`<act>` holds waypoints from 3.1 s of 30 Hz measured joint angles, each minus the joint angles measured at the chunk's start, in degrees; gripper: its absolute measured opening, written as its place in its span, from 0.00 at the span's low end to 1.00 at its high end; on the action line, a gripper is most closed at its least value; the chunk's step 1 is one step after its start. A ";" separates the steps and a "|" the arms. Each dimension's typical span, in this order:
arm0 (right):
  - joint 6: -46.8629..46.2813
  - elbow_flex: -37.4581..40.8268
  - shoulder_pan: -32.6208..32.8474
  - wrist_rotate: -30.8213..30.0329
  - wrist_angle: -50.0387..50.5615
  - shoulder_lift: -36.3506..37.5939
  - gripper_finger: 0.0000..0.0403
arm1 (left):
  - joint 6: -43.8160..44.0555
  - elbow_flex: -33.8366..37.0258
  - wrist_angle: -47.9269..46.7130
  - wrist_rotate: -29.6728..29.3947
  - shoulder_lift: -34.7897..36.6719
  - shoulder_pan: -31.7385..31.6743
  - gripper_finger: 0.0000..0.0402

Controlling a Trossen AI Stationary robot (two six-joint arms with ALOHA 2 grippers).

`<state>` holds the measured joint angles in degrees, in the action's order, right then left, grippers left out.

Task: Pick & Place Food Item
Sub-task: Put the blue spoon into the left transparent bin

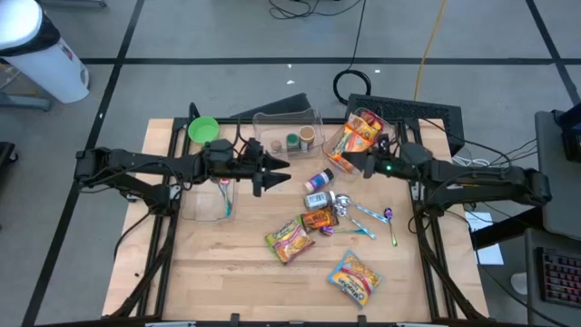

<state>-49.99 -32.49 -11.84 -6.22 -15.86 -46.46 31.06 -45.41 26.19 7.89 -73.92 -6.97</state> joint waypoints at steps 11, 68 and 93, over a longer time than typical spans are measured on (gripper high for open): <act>-1.72 -4.27 2.75 -6.03 -13.49 -14.66 0.03 | -12.88 -7.74 -19.34 -10.92 -0.01 3.48 0.73; 3.16 -31.85 5.22 -13.20 -12.19 -37.34 0.03 | -16.92 -20.70 -39.61 -29.60 -4.23 3.90 0.12; 5.78 -31.85 4.40 -6.09 -14.82 -37.39 0.33 | -17.50 -20.68 -38.08 -27.26 -3.62 4.05 0.03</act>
<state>-44.21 -64.34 -7.43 -12.30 -30.67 -83.85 13.56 -66.08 -11.90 -19.36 -77.54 -2.92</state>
